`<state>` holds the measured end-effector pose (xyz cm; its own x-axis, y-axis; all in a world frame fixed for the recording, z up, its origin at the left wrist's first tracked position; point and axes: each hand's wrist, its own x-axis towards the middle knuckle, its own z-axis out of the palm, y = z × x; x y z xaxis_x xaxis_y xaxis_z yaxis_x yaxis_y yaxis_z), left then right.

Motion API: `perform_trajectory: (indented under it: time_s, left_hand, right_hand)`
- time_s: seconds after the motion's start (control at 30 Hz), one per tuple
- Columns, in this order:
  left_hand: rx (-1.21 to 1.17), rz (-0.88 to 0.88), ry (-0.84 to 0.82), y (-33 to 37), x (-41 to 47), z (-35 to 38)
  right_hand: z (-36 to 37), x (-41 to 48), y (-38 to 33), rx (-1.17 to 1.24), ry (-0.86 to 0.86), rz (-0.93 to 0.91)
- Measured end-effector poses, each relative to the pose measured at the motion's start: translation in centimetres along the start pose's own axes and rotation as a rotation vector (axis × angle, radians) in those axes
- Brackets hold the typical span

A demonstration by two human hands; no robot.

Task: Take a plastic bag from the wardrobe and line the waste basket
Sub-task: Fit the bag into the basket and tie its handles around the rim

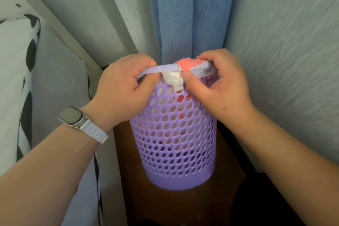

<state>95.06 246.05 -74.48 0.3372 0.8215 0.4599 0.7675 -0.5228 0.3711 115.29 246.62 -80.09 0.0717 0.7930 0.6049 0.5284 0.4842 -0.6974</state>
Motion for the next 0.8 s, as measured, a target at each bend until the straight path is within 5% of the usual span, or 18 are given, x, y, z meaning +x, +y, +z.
perform_trajectory:
  time_s: [0.5,0.8]
  left_hand:
    - [0.029,0.183,-0.150,1.2,0.3,-0.2]
    - [0.138,0.172,-0.253,0.0,-0.1,0.5]
  right_hand:
    - [0.5,-0.9,-0.2,-0.070,0.066,0.006]
    - [0.7,-1.3,0.8,-0.052,-0.108,-0.165]
